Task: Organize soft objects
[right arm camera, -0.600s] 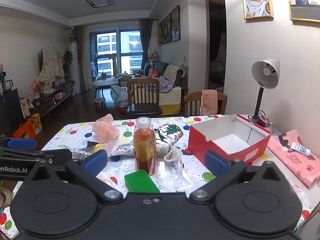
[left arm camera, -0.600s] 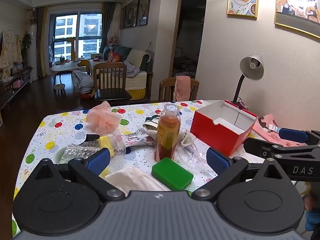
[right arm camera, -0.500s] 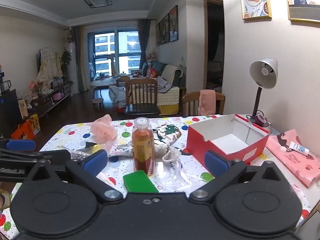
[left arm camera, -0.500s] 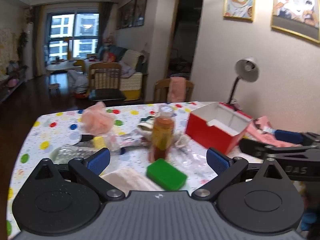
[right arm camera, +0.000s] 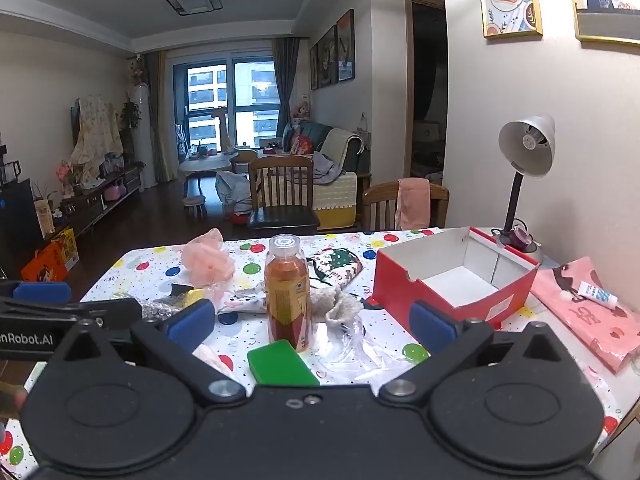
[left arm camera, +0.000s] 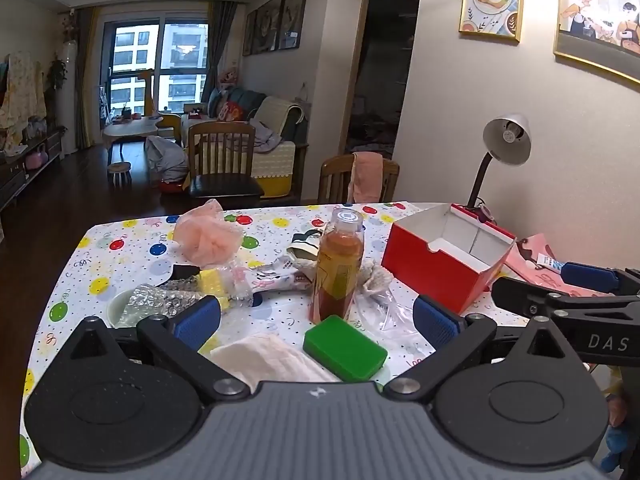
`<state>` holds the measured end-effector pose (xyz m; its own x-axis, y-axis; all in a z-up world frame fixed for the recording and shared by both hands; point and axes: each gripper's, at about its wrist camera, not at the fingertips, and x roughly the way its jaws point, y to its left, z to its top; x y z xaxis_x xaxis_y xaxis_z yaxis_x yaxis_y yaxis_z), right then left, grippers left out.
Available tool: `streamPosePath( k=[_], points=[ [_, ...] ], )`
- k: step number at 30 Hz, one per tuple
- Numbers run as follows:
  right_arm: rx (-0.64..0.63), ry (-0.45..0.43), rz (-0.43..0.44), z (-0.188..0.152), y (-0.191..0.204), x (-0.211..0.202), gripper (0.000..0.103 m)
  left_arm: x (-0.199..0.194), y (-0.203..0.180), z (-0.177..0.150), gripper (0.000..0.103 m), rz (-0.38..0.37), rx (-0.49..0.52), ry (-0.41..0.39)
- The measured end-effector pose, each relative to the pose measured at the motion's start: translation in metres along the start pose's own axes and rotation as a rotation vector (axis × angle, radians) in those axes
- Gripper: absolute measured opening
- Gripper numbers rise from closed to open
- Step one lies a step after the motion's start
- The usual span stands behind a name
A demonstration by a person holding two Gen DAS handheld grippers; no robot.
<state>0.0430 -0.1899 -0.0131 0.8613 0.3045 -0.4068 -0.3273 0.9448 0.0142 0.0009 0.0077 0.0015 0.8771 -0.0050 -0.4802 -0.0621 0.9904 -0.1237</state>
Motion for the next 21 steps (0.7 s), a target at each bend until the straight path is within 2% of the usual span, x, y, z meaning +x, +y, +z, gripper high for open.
streamPosePath(
  k=[7, 21],
  points=[
    [0.017, 0.004, -0.005, -0.0004, -0.001, 0.0002, 0.103, -0.0015, 0.0005, -0.0008, 0.103, -0.019, 0.001, -0.007],
    [0.022, -0.008, -0.022, -0.0012, -0.0001, -0.0069, 0.103, -0.0024, -0.0035, -0.001, 0.103, 0.011, 0.003, 0.001]
  ],
)
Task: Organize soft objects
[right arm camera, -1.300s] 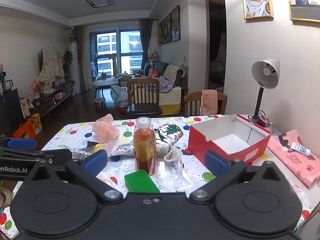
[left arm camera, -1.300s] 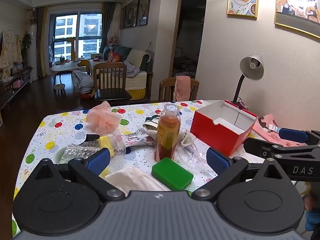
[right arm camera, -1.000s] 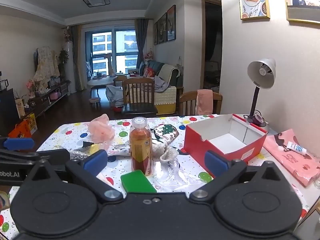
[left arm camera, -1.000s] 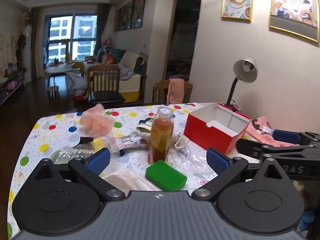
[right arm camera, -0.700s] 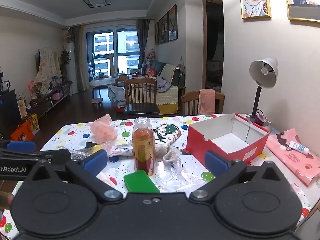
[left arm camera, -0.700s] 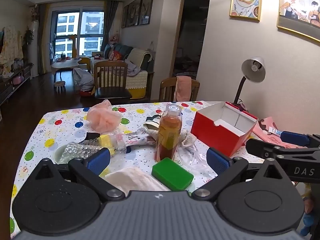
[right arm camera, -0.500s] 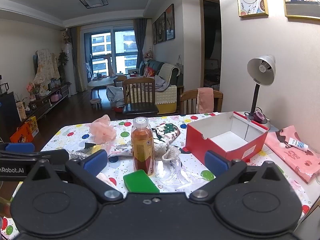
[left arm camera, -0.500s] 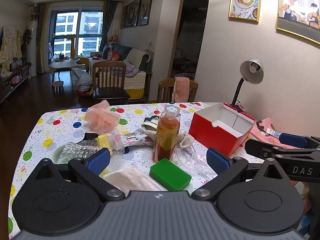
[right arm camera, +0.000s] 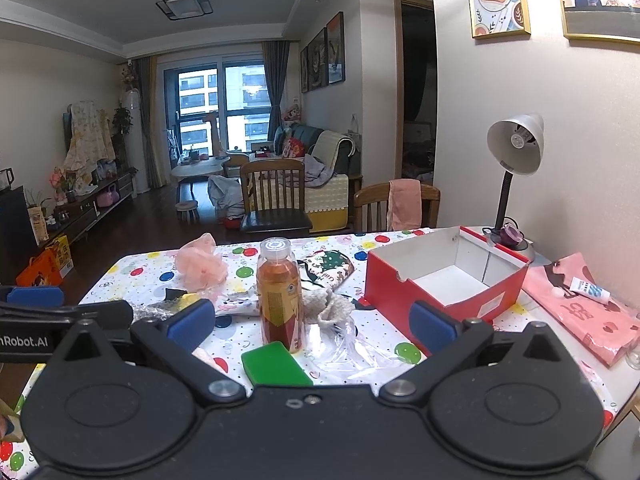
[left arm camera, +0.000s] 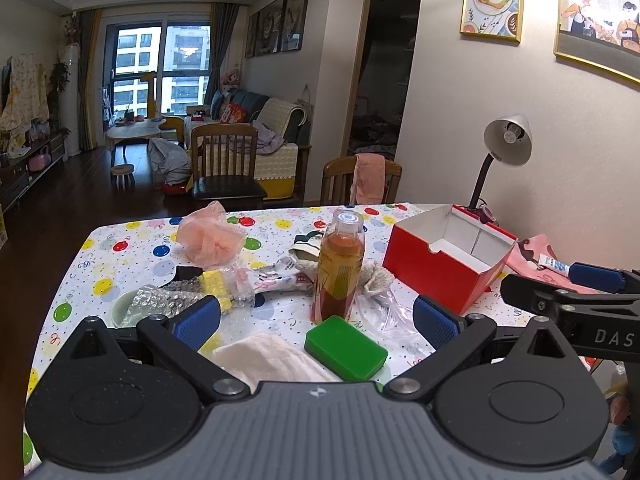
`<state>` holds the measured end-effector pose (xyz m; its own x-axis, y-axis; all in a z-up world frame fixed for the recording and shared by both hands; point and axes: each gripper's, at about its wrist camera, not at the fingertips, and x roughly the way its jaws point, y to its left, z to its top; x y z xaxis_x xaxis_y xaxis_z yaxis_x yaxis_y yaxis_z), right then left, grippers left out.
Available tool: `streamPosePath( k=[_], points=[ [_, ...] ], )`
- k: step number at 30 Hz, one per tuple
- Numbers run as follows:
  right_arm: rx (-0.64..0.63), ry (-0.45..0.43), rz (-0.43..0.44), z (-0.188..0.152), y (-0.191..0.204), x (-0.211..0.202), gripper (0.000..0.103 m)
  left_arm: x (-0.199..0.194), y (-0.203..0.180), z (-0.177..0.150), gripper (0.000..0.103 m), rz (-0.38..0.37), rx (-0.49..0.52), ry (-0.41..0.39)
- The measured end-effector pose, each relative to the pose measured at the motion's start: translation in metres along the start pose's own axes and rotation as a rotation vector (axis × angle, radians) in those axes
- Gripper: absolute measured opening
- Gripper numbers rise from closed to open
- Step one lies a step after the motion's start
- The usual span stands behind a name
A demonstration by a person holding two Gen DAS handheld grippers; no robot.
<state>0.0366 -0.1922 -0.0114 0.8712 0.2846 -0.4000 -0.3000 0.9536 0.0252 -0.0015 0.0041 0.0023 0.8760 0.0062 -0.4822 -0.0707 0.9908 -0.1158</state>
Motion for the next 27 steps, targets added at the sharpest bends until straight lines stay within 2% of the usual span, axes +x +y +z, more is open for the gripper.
streamPosePath(
  k=[14, 21, 27],
  points=[
    [0.003, -0.033, 0.024, 0.0022, -0.0024, -0.0072, 0.103, -0.0024, -0.0038, -0.0017, 0.103, -0.004, 0.007, -0.004],
    [0.003, -0.014, -0.006, 0.0013, -0.0023, -0.0044, 0.103, -0.0029, -0.0053, -0.0012, 0.103, 0.002, 0.016, -0.008],
    [0.023, -0.005, 0.006, 0.0007, -0.0046, -0.0024, 0.103, -0.0034, -0.0052, 0.0, 0.103, -0.006, 0.009, -0.014]
  ],
)
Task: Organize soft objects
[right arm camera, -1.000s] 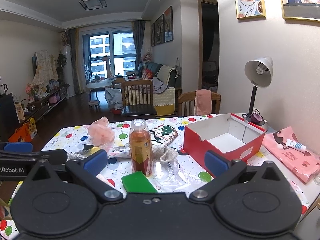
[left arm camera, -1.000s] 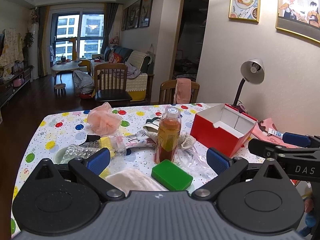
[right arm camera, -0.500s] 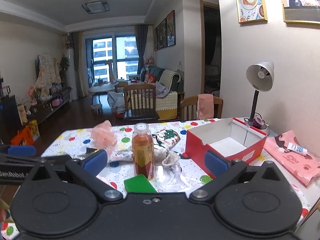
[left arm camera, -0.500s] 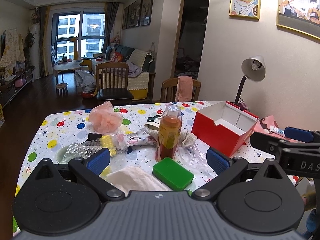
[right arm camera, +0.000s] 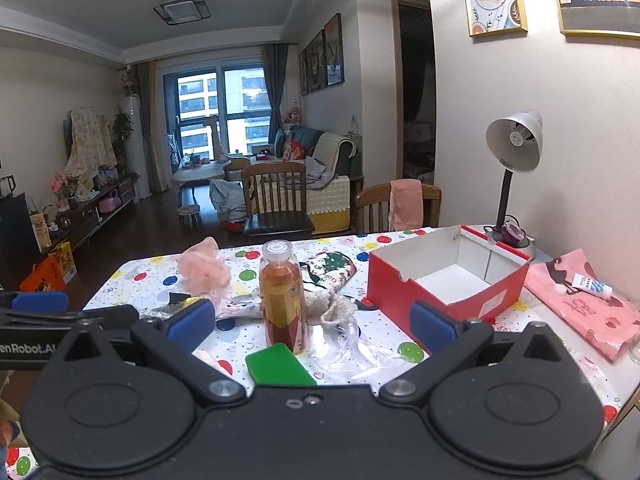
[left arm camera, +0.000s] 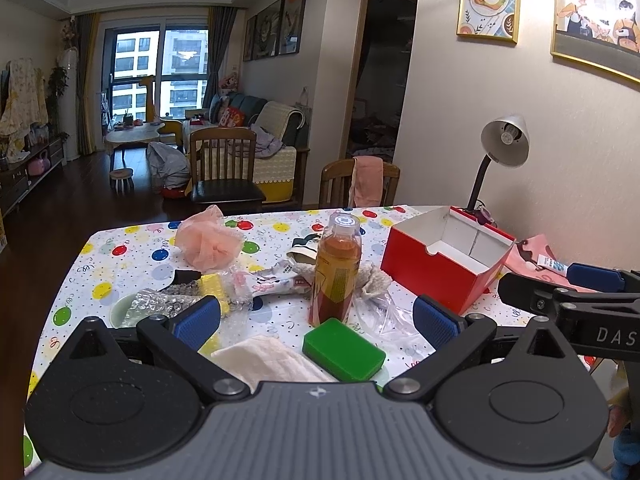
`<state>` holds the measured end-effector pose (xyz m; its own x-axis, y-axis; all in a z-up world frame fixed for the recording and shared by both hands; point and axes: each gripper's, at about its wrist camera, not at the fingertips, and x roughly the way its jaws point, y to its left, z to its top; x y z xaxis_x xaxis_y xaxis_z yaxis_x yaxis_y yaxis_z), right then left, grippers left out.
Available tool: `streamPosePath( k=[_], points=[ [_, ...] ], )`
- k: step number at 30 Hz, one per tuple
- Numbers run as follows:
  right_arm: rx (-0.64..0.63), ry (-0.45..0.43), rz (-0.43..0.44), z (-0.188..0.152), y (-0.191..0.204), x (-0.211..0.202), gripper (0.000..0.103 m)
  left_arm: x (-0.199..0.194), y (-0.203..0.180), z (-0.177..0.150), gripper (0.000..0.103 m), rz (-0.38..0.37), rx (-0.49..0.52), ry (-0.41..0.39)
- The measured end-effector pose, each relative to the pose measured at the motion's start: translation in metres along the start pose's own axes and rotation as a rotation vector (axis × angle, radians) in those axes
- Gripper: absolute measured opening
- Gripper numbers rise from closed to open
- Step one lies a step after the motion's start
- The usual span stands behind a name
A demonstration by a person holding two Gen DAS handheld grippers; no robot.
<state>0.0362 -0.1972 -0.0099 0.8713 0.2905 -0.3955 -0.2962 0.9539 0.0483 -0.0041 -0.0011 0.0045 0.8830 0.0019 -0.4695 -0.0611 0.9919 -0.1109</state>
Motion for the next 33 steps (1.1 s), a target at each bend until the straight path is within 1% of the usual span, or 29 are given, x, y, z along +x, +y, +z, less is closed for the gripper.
streamPosePath(
  k=[4, 8, 11, 14, 25, 28, 31, 33],
  points=[
    [-0.011, -0.005, 0.01, 0.0, 0.003, -0.001, 0.103, -0.004, 0.004, 0.002, 0.103, -0.028, -0.018, -0.033],
    [-0.013, -0.009, 0.013, 0.001, 0.005, -0.001, 0.103, -0.006, 0.004, 0.003, 0.103, -0.034, -0.018, -0.051],
    [-0.001, -0.019, 0.025, 0.002, 0.004, -0.001, 0.103, -0.006, 0.005, 0.004, 0.103, -0.025, -0.018, -0.052],
    [-0.016, -0.026, 0.015, 0.003, 0.006, 0.0, 0.103, -0.006, 0.006, 0.005, 0.103, -0.014, -0.019, -0.063],
    [-0.03, -0.053, 0.031, 0.005, 0.011, -0.001, 0.103, -0.004, 0.009, 0.007, 0.103, -0.01, -0.022, -0.089],
    [-0.026, -0.052, 0.038, 0.006, 0.009, 0.002, 0.103, -0.002, 0.011, 0.007, 0.103, -0.007, -0.024, -0.095],
    [-0.037, -0.047, 0.032, 0.007, 0.011, 0.005, 0.103, 0.001, 0.014, 0.007, 0.103, -0.019, -0.033, -0.101],
    [-0.04, -0.043, 0.027, 0.007, 0.011, 0.008, 0.103, 0.005, 0.014, 0.007, 0.103, -0.009, -0.032, -0.096]
  ],
)
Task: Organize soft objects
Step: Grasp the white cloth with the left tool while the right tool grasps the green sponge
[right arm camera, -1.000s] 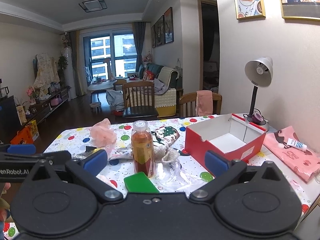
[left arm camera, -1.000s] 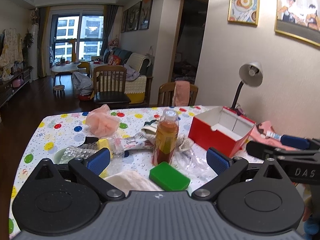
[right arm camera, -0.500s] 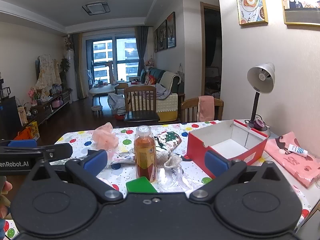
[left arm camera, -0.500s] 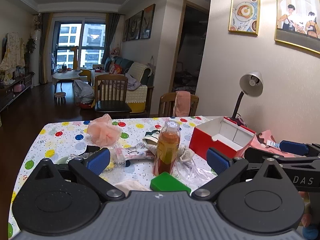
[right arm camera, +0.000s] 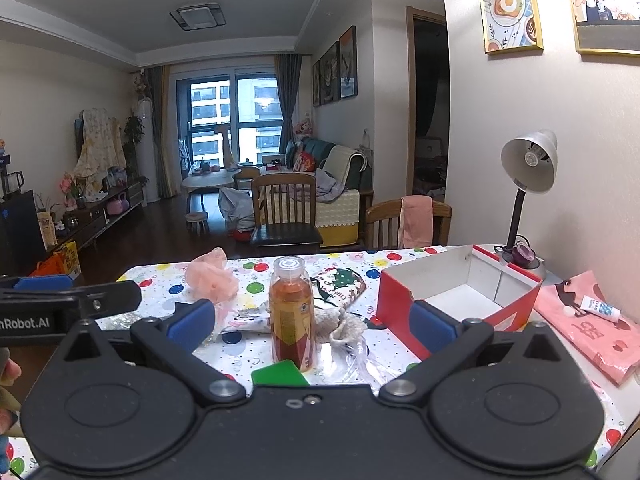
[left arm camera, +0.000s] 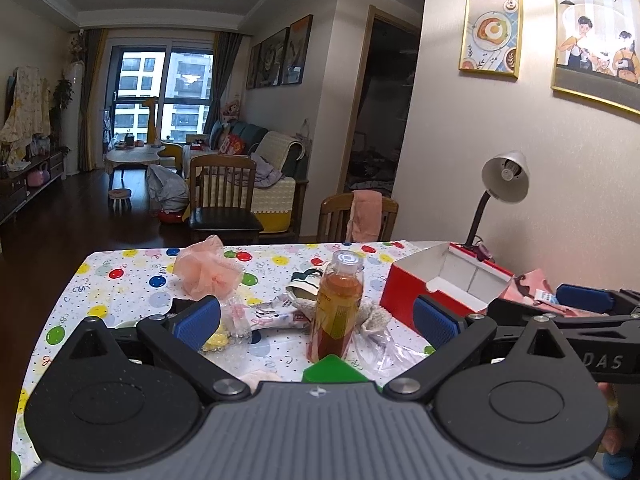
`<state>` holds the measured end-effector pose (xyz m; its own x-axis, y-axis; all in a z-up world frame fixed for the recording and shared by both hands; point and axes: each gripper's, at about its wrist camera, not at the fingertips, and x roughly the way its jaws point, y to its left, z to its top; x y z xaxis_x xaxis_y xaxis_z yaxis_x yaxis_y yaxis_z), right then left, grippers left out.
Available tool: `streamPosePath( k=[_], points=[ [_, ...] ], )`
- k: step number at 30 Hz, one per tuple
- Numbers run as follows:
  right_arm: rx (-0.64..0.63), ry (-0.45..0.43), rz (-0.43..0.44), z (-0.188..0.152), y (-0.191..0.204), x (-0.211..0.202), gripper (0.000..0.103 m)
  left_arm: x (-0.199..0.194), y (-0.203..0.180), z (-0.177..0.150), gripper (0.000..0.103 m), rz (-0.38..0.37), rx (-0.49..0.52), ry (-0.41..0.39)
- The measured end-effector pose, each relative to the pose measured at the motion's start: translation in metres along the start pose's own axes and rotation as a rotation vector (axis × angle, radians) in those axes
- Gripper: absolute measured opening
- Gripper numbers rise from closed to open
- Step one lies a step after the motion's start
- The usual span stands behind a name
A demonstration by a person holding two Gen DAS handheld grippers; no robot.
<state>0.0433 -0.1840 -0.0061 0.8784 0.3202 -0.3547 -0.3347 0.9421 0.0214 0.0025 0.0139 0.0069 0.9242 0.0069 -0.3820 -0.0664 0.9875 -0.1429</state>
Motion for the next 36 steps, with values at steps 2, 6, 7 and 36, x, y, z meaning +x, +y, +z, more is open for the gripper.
streamPosePath(
  k=[2, 6, 7, 36],
  points=[
    [-0.001, -0.001, -0.002, 0.0, -0.001, 0.003, 0.103, 0.006, 0.0, -0.002, 0.103, 0.011, 0.004, 0.008],
    [-0.011, 0.008, 0.023, -0.002, -0.002, 0.01, 0.102, 0.022, -0.003, -0.008, 0.103, 0.006, 0.024, 0.052],
    [-0.02, 0.014, 0.033, -0.002, -0.001, 0.012, 0.102, 0.027, -0.004, -0.01, 0.103, 0.006, 0.03, 0.062],
    [-0.317, 0.407, 0.315, -0.075, -0.004, 0.192, 0.081, 0.199, 0.031, -0.089, 0.102, 0.175, -0.082, 0.504]
  ],
)
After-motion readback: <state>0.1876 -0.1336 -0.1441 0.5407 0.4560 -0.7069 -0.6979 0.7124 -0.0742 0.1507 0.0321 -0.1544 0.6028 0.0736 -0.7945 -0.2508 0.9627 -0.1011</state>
